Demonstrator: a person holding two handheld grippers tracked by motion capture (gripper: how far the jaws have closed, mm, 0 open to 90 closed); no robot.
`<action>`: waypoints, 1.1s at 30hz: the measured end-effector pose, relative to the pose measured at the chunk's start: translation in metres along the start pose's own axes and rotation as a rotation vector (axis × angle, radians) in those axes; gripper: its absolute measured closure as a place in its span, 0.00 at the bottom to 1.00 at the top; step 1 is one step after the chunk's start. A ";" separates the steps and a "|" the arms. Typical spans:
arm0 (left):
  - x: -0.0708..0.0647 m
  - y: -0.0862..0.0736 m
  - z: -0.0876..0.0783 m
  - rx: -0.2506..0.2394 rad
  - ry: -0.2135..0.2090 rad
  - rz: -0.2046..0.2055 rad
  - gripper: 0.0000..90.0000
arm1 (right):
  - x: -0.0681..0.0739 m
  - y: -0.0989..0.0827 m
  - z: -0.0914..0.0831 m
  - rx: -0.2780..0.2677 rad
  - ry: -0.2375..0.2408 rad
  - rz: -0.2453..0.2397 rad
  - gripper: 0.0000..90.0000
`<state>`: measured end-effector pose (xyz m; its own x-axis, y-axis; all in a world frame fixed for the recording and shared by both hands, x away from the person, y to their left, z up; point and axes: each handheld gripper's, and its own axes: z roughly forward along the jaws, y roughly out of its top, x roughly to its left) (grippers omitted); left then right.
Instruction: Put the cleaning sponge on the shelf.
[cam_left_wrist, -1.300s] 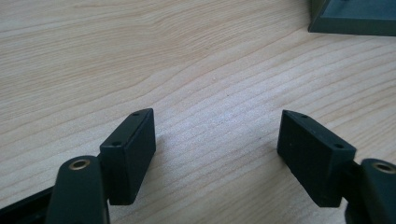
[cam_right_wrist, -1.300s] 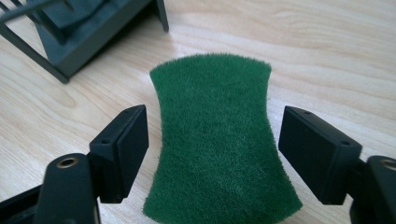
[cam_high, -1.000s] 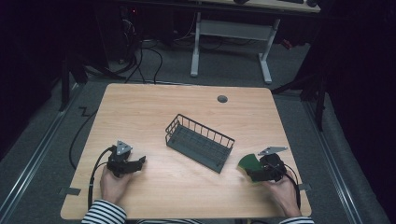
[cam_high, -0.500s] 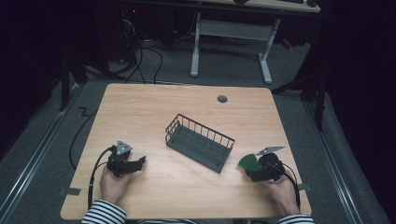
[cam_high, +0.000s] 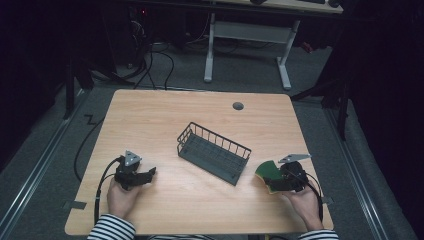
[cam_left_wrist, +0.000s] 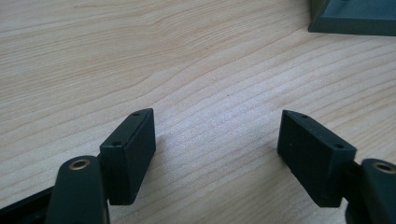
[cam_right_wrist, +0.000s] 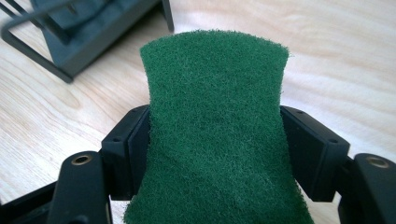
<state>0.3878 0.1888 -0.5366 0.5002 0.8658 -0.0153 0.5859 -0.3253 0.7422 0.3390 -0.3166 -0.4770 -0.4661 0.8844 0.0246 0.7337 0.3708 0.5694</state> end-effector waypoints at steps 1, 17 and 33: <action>0.000 0.000 0.000 0.000 0.000 0.000 0.32 | 0.000 0.001 -0.003 -0.007 -0.001 0.004 0.33; -0.001 0.000 0.000 0.000 -0.001 0.001 0.31 | -0.001 0.011 -0.023 -0.069 0.012 0.012 0.34; -0.001 0.000 0.000 0.000 -0.002 0.001 0.31 | -0.001 0.028 -0.043 -0.120 0.031 -0.002 0.34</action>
<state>0.3871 0.1882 -0.5366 0.5019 0.8648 -0.0161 0.5856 -0.3261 0.7421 0.3388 -0.3187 -0.4255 -0.4838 0.8739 0.0476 0.6689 0.3342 0.6640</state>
